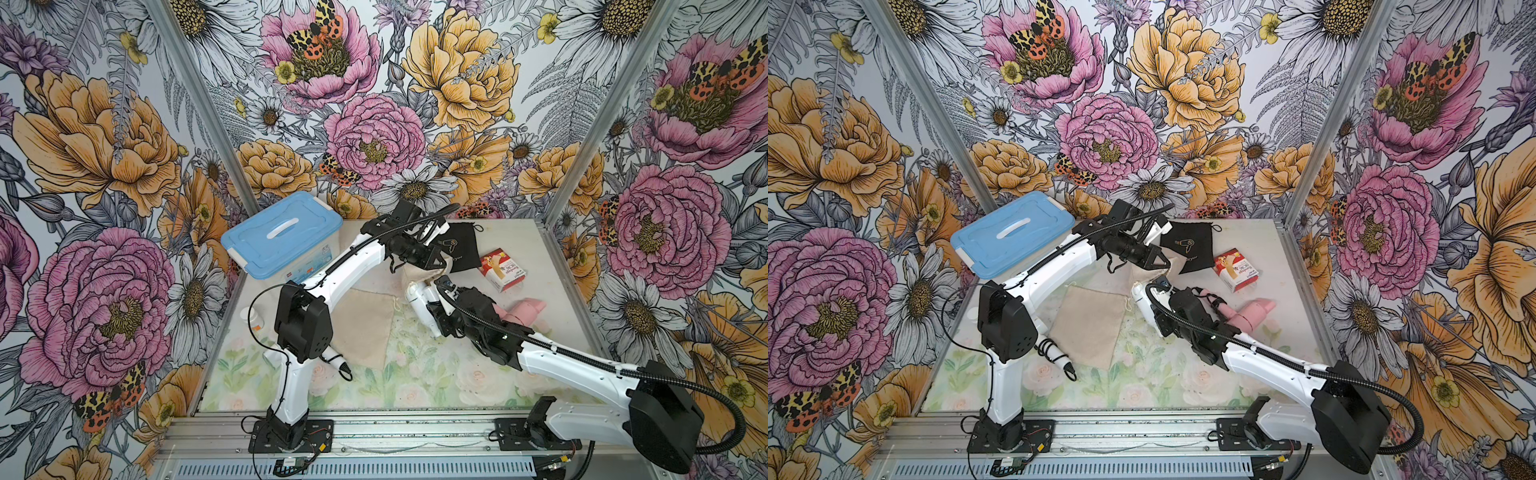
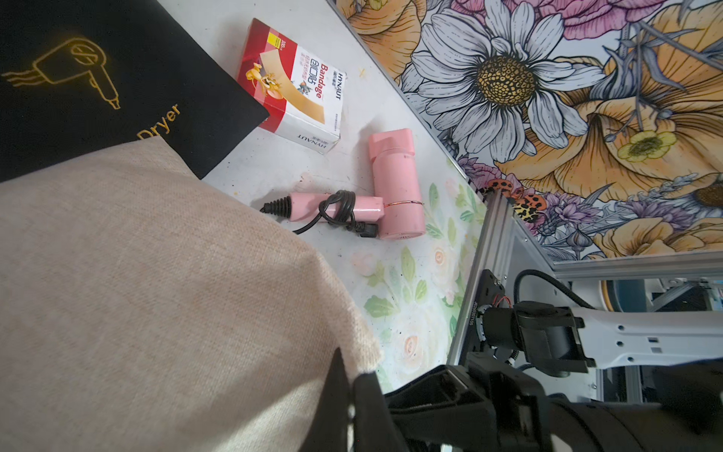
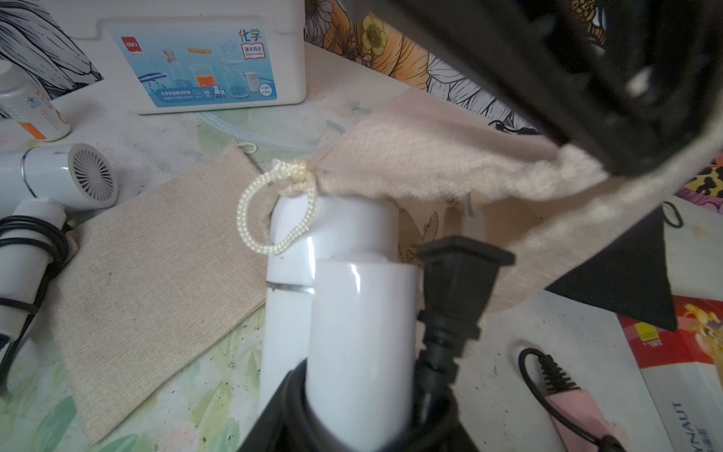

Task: Pack away hair dryers
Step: Place the hair dryer in the drawstring bag.

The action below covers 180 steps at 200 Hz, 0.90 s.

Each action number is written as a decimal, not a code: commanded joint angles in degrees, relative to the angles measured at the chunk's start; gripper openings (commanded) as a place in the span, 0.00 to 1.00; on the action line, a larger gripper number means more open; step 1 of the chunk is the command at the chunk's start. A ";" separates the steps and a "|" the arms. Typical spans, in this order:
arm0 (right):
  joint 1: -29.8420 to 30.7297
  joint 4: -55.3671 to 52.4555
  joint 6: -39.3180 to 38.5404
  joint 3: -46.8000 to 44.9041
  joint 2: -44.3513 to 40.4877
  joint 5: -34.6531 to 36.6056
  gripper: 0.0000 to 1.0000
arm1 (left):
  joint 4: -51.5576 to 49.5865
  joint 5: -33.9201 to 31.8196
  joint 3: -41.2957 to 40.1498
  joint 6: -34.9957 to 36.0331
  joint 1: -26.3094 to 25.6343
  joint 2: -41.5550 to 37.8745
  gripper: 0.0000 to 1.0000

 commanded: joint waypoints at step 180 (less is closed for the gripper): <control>-7.91 9.79 4.50 -3.14 -4.41 -9.48 0.21 | 1.22 8.65 1.41 -2.88 1.20 -1.61 0.00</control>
